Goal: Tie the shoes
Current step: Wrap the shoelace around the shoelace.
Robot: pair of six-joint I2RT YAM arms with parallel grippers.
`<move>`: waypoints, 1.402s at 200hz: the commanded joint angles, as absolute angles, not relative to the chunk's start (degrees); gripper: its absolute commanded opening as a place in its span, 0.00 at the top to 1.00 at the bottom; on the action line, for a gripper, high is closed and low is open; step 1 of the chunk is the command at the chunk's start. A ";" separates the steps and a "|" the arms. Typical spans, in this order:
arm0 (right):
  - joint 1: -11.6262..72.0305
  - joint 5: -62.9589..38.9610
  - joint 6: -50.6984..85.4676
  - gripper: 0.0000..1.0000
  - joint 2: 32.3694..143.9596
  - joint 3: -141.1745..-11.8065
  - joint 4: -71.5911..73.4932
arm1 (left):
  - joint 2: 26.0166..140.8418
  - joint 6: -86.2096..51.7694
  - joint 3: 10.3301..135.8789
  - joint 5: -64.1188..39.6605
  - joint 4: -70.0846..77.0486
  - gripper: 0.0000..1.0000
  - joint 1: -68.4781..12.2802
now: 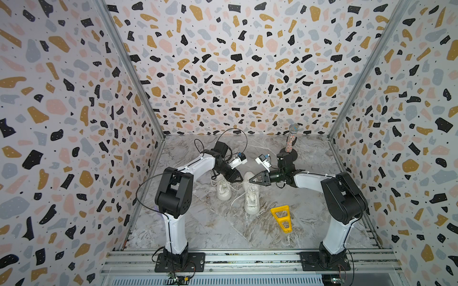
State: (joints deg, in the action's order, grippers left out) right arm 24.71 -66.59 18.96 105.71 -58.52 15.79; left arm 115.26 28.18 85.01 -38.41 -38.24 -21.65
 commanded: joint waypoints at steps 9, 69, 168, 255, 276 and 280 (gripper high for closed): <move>24.51 -66.86 17.84 1.00 104.13 -60.77 15.12 | 117.77 28.86 90.09 -39.16 -43.60 0.53 -22.11; 24.39 -66.78 18.19 1.00 104.57 -61.12 15.45 | 125.21 29.31 97.77 -38.01 -53.12 0.54 -23.49; 24.43 -66.53 17.74 1.00 104.14 -60.88 14.81 | 129.07 27.07 102.34 -39.18 -57.13 0.82 -24.13; 24.27 -62.14 16.78 1.00 103.43 -61.85 11.01 | 117.57 24.13 95.40 -42.17 -60.53 1.00 -23.88; 24.18 -61.60 17.05 1.00 103.34 -62.34 10.07 | 115.05 24.08 93.81 -41.76 -64.70 1.00 -23.75; 24.21 -61.50 17.05 1.00 103.28 -62.50 9.74 | 114.62 24.11 93.58 -41.75 -65.52 1.00 -23.69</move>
